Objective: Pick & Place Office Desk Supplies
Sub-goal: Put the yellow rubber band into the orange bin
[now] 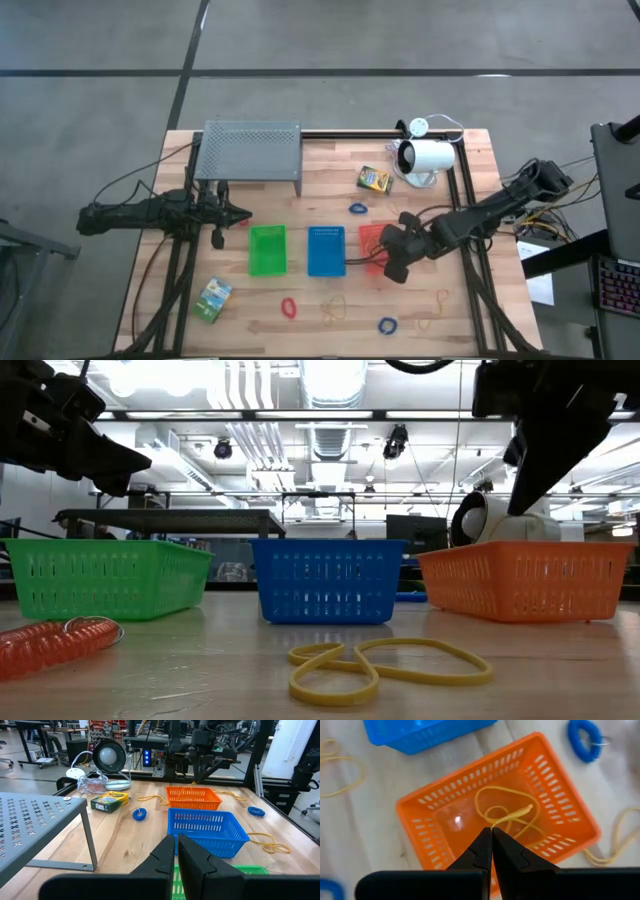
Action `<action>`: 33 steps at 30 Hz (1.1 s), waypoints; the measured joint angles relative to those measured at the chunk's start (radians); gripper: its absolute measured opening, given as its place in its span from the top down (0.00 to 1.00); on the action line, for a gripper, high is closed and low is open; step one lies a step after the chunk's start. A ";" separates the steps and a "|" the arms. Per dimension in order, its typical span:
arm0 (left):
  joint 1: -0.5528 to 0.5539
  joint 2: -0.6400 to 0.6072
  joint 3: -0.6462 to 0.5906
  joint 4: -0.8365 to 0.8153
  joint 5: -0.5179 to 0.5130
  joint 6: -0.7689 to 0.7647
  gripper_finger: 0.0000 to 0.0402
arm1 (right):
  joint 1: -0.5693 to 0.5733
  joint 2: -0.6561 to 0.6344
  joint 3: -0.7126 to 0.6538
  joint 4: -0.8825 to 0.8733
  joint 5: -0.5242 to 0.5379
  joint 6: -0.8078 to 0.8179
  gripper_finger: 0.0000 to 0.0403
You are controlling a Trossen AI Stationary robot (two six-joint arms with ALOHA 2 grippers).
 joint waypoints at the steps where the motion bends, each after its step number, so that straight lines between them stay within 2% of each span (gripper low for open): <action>1: 0.000 0.000 0.000 0.000 0.000 0.000 0.93 | -0.012 -0.009 -0.013 0.021 -0.022 -0.007 0.98; 12: 0.000 0.000 0.000 0.000 0.000 0.000 0.93 | -0.167 -0.077 -0.156 0.167 -0.258 -0.082 0.98; 26: 0.000 0.000 0.000 0.000 0.000 0.000 0.93 | -0.226 -0.056 -0.177 0.194 -0.270 -0.078 0.97; 33: 0.000 0.000 0.000 0.000 0.000 0.000 0.93 | -0.225 -0.049 -0.180 0.201 -0.269 -0.114 0.86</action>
